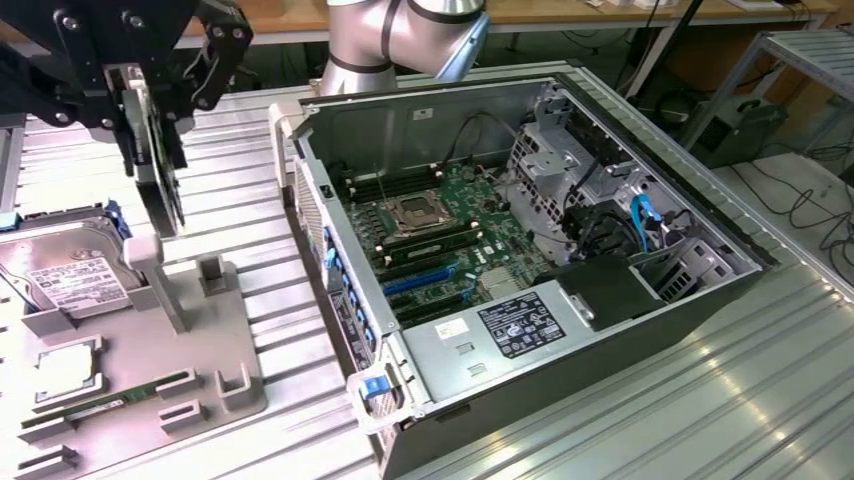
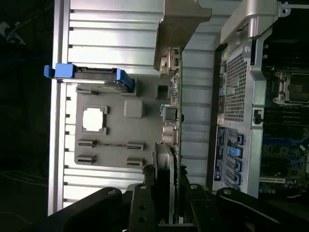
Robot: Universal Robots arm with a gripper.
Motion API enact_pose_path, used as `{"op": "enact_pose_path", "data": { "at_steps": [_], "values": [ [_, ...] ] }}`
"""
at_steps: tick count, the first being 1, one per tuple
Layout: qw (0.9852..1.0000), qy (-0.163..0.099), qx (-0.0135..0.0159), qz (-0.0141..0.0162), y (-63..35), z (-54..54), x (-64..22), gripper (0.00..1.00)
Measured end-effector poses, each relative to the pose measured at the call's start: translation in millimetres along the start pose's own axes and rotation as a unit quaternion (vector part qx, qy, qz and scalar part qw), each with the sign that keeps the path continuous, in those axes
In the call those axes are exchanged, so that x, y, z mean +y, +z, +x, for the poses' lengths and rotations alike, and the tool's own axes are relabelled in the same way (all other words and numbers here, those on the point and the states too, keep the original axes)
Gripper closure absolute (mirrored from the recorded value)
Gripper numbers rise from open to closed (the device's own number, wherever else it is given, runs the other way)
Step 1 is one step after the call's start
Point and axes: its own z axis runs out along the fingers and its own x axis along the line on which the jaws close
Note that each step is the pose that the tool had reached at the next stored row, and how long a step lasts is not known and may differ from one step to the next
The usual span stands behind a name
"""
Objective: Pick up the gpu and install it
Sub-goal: 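Pick up the gpu and move the gpu toward the slot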
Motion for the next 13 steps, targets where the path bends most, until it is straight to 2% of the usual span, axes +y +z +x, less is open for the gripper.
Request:
{"op": "enact_pose_path", "data": {
  "at_steps": [1, 2, 3, 4, 5, 6, 8, 13],
  "values": [
    [1.0000, 0.000, 0.0000, 0.0001, -9.9, 0.2, 0.4, 0.72],
    [1.0000, 0.000, 0.0000, 0.0004, -15.8, 0.3, 0.7, 0.72],
    [1.0000, 0.000, 0.0000, 0.0012, -16.1, 0.3, 0.7, 0.72],
    [1.0000, -0.001, -0.0076, 0.0017, -16.2, 0.3, 0.9, 0.72],
    [0.9997, -0.003, -0.0222, 0.0025, -16.2, 0.2, 1.0, 0.72],
    [0.9997, -0.003, -0.0229, 0.0025, -16.0, -4.7, 0.7, 0.72],
    [0.9997, -0.003, -0.0229, 0.0025, -16.4, -25.6, -0.3, 0.72],
    [0.9997, -0.003, -0.0229, 0.0025, -16.5, -33.0, -0.7, 0.72]
  ]
}}
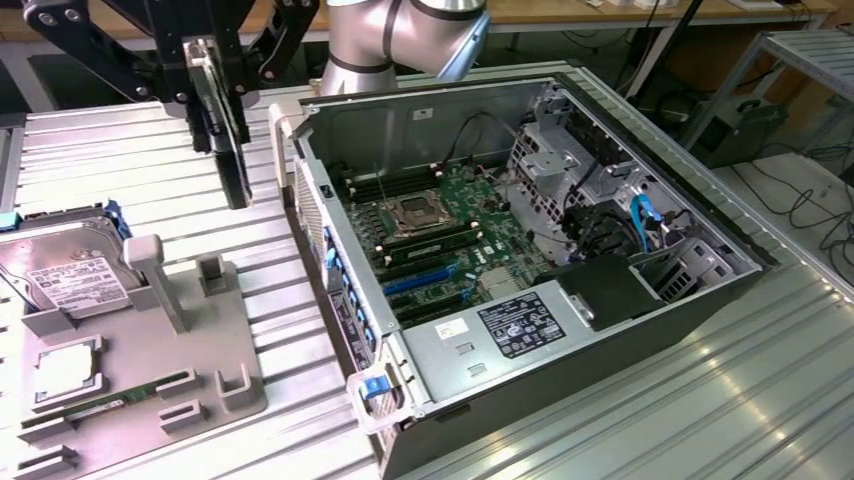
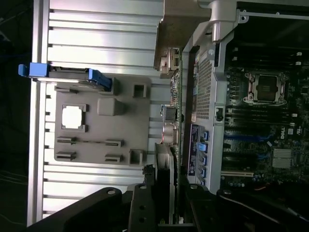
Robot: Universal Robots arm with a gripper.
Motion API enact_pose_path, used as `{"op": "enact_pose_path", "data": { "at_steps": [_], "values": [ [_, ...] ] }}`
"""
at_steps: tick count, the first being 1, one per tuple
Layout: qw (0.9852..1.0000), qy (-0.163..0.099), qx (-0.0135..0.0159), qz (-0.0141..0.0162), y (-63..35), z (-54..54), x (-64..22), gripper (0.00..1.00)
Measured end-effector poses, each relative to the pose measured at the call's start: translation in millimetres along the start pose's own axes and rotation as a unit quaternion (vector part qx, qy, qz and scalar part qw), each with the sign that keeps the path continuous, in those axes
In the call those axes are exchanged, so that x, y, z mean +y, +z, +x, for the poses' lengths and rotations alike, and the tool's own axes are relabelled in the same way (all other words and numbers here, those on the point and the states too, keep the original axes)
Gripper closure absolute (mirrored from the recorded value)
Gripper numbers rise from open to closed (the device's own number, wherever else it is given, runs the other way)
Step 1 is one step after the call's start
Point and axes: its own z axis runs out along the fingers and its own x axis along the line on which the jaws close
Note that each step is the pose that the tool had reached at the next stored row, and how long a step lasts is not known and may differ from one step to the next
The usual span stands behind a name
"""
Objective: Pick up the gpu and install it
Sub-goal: 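Pick up the gpu and move the gpu toward the slot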
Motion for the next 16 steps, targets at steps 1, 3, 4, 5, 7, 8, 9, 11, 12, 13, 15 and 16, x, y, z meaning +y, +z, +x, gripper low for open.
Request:
{"op": "enact_pose_path", "data": {
  "at_steps": [1, 3, 4, 5, 7, 8, 9, 11, 12, 13, 15, 16],
  "values": [
    [1.0000, 0.000, 0.0000, 0.0000, 0.1, -1.2, -0.1, 0.72],
    [1.0000, 0.000, 0.0000, 0.0000, 0.1, -3.7, -0.2, 0.72],
    [1.0000, 0.000, 0.0000, 0.0000, 0.1, -4.9, -0.3, 0.72],
    [1.0000, 0.000, 0.0000, 0.0000, 0.2, -6.6, -0.4, 0.72],
    [1.0000, 0.000, 0.0000, 0.0000, 0.2, -9.0, -0.5, 0.72],
    [1.0000, 0.000, 0.0000, 0.0000, 0.3, -10.3, -0.6, 0.72],
    [1.0000, 0.000, 0.0000, 0.0000, 0.3, -12.0, -0.7, 0.72],
    [1.0000, 0.000, 0.0000, 0.0000, 0.4, -14.9, -0.8, 0.72],
    [1.0000, 0.000, 0.0000, 0.0000, 0.4, -16.0, -0.9, 0.72],
    [1.0000, 0.000, 0.0000, 0.0000, 0.5, -17.3, -1.0, 0.72],
    [1.0000, 0.000, 0.0000, 0.0000, 0.5, -19.9, -1.1, 0.72],
    [1.0000, 0.000, 0.0000, 0.0000, 0.5, -21.0, -1.2, 0.72]
  ]
}}
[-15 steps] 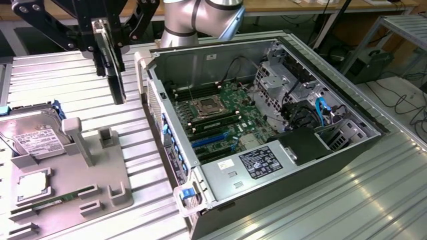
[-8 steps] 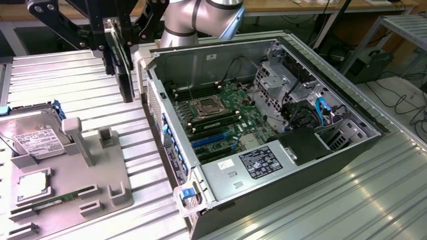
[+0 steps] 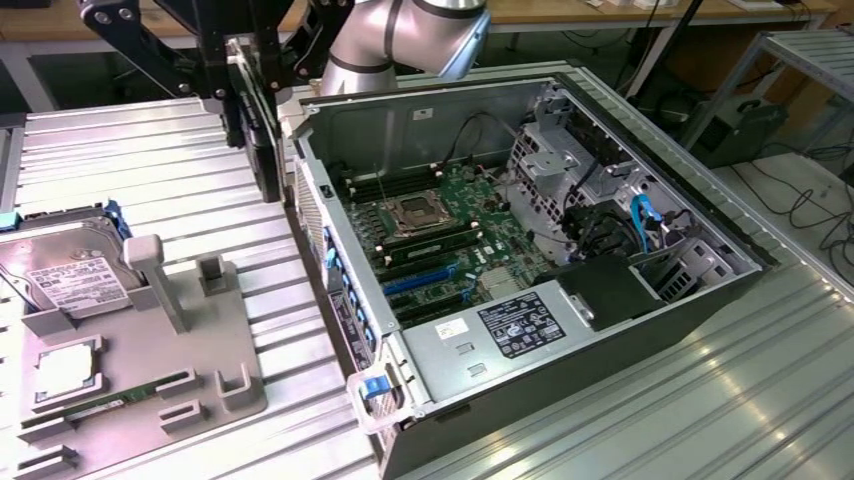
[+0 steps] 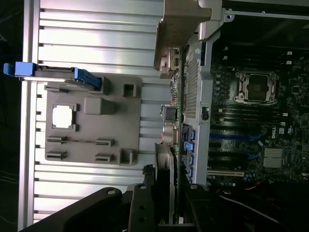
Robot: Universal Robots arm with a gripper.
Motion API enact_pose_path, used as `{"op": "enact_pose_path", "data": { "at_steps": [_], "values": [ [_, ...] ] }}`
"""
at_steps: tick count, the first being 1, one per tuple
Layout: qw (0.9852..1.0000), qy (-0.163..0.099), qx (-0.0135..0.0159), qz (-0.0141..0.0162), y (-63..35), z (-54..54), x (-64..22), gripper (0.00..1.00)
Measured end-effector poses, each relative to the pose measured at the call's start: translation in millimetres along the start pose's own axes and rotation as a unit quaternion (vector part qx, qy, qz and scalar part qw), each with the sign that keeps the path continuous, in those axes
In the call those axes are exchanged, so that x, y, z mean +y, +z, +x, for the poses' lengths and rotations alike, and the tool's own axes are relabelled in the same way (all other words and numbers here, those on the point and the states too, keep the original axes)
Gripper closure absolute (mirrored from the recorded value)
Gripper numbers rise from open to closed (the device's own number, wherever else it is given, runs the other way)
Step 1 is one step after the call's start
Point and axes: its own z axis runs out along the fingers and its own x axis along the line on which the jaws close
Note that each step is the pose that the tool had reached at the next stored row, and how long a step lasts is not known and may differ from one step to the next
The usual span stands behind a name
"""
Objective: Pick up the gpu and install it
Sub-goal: 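Pick up the gpu and move the gpu toward the slot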
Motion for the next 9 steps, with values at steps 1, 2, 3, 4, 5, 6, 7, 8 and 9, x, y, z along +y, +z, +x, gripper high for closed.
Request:
{"op": "enact_pose_path", "data": {
  "at_steps": [1, 2, 3, 4, 5, 6, 7, 8, 9],
  "values": [
    [1.0000, 0.000, 0.0000, 0.0000, 0.0, -1.1, -0.1, 0.72],
    [1.0000, 0.000, -0.0001, 0.0000, 0.1, -2.2, -0.1, 0.72],
    [1.0000, 0.000, 0.0000, 0.0000, 0.2, -4.3, -0.2, 0.72],
    [1.0000, 0.000, -0.0001, 0.0000, 0.3, -5.6, -0.3, 0.72],
    [1.0000, 0.000, -0.0001, 0.0000, 0.3, -6.7, -0.4, 0.72],
    [1.0000, 0.000, -0.0001, 0.0000, 0.4, -7.9, -0.5, 0.72],
    [1.0000, 0.000, -0.0001, 0.0000, 0.5, -9.0, -0.5, 0.72],
    [1.0000, 0.000, -0.0001, 0.0000, 0.5, -10.0, -0.6, 0.72],
    [1.0000, -0.001, 0.0000, 0.0000, 0.6, -10.7, -0.6, 0.72]
  ]
}}
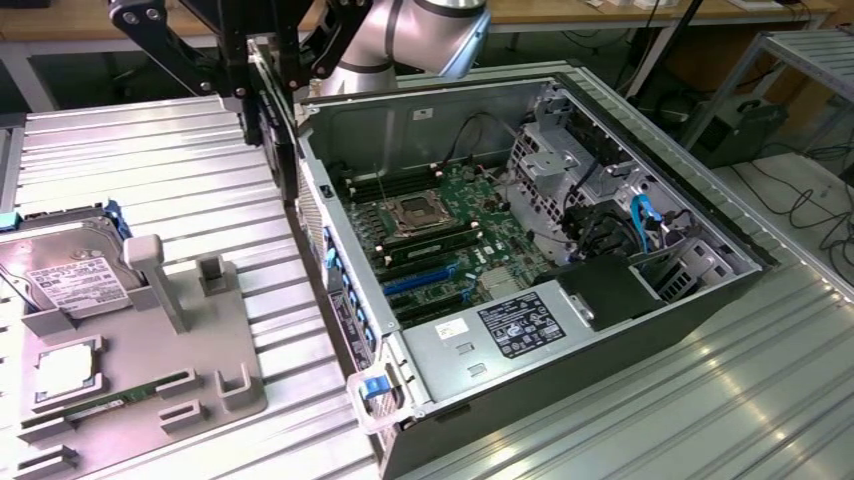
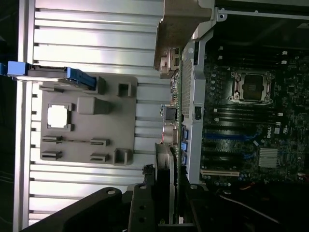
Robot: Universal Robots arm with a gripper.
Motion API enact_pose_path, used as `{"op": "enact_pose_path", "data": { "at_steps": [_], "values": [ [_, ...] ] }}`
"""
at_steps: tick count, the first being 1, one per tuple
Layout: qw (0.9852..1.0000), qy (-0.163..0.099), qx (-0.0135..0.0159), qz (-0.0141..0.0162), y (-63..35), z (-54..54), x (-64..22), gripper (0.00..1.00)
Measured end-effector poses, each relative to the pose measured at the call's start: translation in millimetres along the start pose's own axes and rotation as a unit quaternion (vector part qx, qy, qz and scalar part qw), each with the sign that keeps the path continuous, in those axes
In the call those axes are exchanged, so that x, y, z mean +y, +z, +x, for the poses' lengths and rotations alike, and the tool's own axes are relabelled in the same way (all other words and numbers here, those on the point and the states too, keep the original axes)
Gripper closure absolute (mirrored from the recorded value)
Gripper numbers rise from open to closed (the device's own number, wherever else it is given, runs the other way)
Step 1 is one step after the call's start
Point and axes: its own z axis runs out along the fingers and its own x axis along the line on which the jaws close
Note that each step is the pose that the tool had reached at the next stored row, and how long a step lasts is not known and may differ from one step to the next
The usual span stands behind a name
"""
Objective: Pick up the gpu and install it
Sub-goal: 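Pick up the gpu and move the gpu toward the slot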
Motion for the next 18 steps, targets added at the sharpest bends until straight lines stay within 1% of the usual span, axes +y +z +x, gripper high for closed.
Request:
{"op": "enact_pose_path", "data": {
  "at_steps": [5, 9, 11, 13, 15, 18],
  "values": [
    [0.9998, -0.022, 0.0008, -0.0004, 0.5, -2.8, -0.2, 0.72],
    [0.9997, -0.023, 0.0009, -0.0004, 5.0, -9.1, -0.7, 0.72],
    [0.9998, -0.021, 0.0008, -0.0004, 8.7, -12.8, -1.1, 0.72],
    [0.9999, -0.013, 0.0005, -0.0003, 11.6, -14.9, -1.3, 0.72],
    [1.0000, -0.003, 0.0001, -0.0001, 14.0, -16.3, -1.5, 0.72],
    [1.0000, 0.004, -0.0001, 0.0000, 16.0, -20.9, -1.7, 0.72]
  ]
}}
